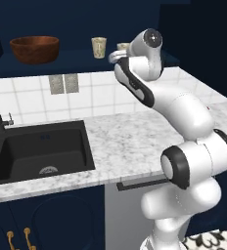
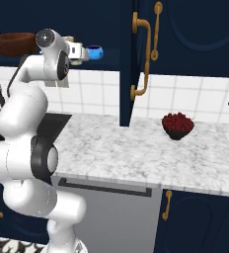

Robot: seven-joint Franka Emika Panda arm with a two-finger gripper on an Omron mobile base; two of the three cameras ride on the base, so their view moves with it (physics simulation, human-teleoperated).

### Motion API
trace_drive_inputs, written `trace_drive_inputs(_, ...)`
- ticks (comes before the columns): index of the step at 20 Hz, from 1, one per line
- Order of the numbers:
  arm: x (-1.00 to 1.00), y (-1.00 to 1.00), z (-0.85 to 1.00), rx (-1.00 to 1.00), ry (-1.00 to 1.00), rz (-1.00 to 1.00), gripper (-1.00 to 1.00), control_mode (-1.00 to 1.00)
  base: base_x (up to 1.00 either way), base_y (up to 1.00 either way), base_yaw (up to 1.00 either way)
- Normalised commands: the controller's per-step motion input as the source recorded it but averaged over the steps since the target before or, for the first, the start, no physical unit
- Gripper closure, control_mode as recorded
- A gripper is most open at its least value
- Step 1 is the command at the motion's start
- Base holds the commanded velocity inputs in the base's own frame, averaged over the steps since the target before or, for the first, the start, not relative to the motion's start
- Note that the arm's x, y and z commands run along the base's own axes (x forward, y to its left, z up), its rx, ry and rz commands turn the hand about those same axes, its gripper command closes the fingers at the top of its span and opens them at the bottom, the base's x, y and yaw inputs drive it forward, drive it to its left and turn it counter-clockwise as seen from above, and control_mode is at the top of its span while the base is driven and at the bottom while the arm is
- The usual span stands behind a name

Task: Gather all objects into one cabinet and sort the glasses and bowls to opposite sides.

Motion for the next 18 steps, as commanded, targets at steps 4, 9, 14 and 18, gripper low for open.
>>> trace_drive_inputs(4,0.74,0.17,-0.37,-0.04,0.00,0.00,1.00,-1.00,0.00,0.00,0.00)
trace_drive_inputs(9,0.30,0.03,-0.12,-0.01,-0.01,0.00,1.00,-1.00,0.00,0.00,0.00)
trace_drive_inputs(14,0.00,0.00,0.01,0.00,0.00,0.00,-1.00,-1.00,0.00,0.00,0.00)
trace_drive_inputs(18,-0.07,-0.10,0.05,0.00,0.00,0.00,-1.00,-1.00,0.00,0.00,0.00)
